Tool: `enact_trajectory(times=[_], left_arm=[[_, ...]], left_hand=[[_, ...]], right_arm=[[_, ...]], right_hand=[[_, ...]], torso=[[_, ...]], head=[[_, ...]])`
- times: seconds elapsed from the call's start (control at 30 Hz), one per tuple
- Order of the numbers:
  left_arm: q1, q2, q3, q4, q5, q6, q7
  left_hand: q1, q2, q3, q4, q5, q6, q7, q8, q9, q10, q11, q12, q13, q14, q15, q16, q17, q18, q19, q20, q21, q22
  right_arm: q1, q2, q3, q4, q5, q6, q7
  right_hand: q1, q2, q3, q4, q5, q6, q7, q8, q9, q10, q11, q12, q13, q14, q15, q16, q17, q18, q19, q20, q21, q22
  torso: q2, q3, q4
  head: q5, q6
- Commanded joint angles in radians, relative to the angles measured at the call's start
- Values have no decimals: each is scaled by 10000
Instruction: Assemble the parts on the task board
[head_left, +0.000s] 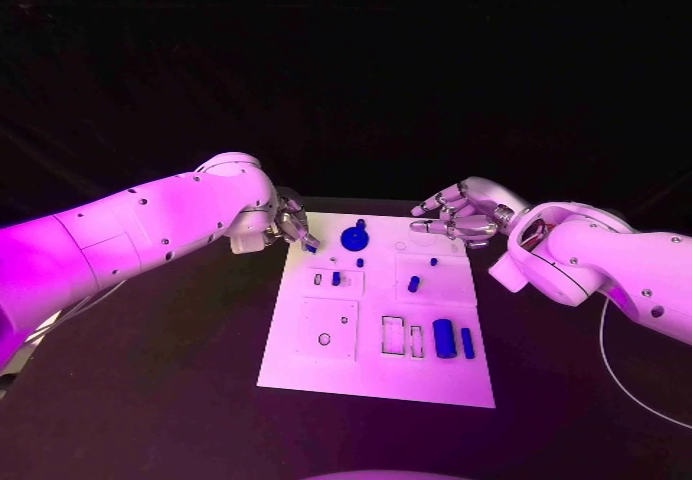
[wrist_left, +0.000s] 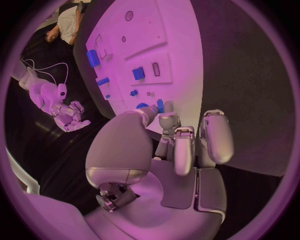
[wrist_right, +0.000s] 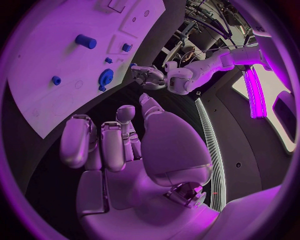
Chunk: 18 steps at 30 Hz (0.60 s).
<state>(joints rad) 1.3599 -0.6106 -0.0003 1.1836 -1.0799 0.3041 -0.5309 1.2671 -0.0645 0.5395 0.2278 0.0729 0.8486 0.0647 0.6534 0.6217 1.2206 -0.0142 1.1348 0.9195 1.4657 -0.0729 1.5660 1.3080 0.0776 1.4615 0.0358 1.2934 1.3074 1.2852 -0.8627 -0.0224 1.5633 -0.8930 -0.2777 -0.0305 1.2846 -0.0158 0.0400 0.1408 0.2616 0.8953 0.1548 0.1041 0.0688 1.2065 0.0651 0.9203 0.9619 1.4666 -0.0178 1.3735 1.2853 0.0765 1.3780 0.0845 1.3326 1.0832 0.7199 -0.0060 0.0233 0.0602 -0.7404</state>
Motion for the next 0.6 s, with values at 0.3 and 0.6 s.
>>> enact_trajectory(times=[0.3,0.6], left_arm=[[-396,-855,-119,1620,199,-824,489],[-534,-960,-180,1764,-536,-523,545]], left_hand=[[-135,-86,1389,-1251,-25,36,-55,75,21,66,-3,-31,-42,1051,-21,48,2628,-105,47,-13,1,611],[-146,-108,1420,-1263,-27,41,-59,83,25,73,-7,-36,-49,1051,-23,48,2628,-109,54,-15,16,624]], right_arm=[[-26,44,-27,-71,84,72,82],[-53,67,-36,-91,65,77,99]], right_hand=[[133,96,-87,42,64,-6,23,41,-5,-504,9,-575,-536,357,28,-289,-324,254,-238,26,-267,-448],[142,103,-90,45,65,-8,24,42,-5,-511,9,-580,-543,356,28,-293,-325,257,-245,26,-277,-463]], torso=[[-8,-5,74],[10,-9,32]], head=[[85,-4],[87,-24]])
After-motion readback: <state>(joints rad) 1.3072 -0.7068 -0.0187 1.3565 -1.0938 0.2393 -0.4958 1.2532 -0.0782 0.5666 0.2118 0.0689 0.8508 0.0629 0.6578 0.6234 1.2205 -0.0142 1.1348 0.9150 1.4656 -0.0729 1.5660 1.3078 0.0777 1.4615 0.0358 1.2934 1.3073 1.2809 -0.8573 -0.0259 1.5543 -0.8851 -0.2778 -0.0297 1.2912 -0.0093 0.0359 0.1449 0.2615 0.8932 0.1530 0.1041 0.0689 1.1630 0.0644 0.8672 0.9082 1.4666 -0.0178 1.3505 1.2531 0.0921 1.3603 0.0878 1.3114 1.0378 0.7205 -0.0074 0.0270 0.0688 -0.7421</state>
